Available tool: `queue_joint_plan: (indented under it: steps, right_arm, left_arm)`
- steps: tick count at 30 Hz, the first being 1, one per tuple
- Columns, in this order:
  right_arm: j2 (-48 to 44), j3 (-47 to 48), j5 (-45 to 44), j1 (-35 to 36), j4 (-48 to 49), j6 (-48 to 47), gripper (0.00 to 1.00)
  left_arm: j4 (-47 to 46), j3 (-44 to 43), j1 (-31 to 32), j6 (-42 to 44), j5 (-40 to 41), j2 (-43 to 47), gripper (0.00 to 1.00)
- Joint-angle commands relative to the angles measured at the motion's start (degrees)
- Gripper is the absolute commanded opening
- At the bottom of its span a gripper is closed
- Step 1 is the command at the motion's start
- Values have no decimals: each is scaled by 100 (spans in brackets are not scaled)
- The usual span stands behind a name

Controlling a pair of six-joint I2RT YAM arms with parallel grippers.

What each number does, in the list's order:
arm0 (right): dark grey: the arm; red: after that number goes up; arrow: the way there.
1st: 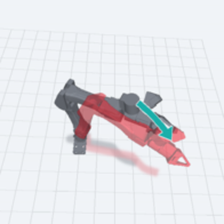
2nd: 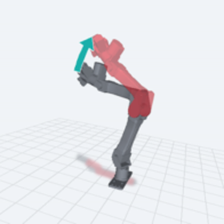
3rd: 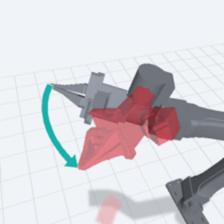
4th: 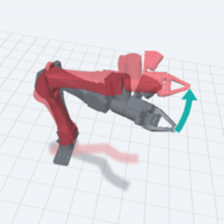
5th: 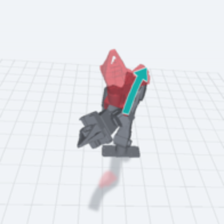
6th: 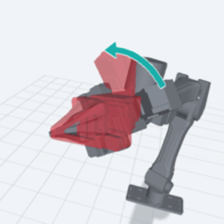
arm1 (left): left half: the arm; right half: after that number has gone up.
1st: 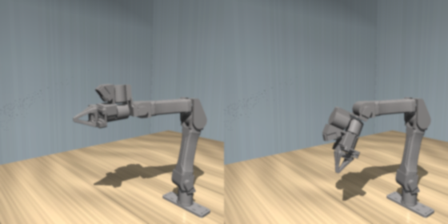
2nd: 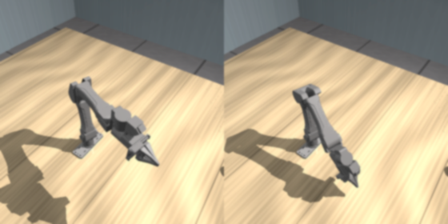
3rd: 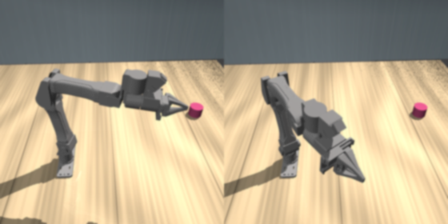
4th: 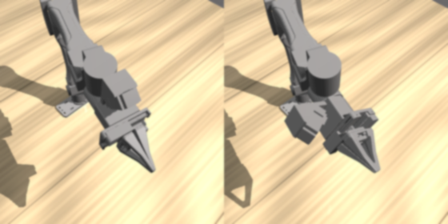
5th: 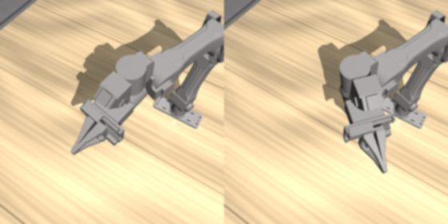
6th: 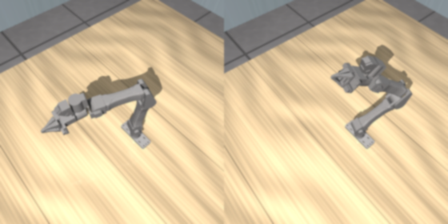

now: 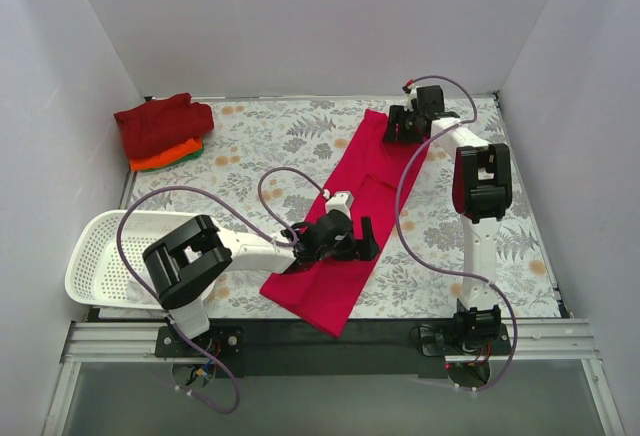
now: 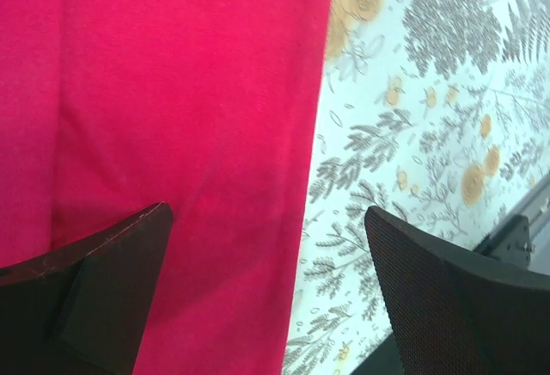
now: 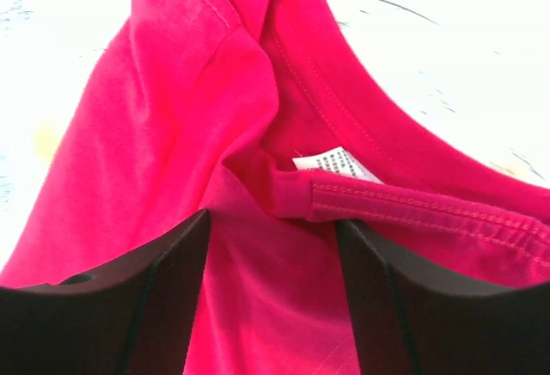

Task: Fold and stack the t-shirts
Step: Fold the tshirt

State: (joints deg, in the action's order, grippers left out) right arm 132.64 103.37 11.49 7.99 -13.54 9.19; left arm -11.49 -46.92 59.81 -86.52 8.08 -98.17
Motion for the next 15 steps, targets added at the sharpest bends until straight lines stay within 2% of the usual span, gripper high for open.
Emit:
queue_joint_plan:
  steps: [1,4,7,10,15]
  right_arm:
    - [148,577,837,159,-8,-57,56]
    - [-88,772,890,194,-52,-102,56]
    - [-711,641,724,203,-52,-189,57]
    - [-1581,36,479,194,-43,-225,57]
    - [-3040,-1631,-23,273,-8,-137,57]
  left_arm:
    - [-196,-203,110,126,-491,-44,87]
    - [-91,-492,110,441,-255,157,88]
    - [216,-818,110,819,-26,429,88]
    - [410,-1065,110,1101,255,824,88]
    - [586,-637,101,1313,615,1423,90]
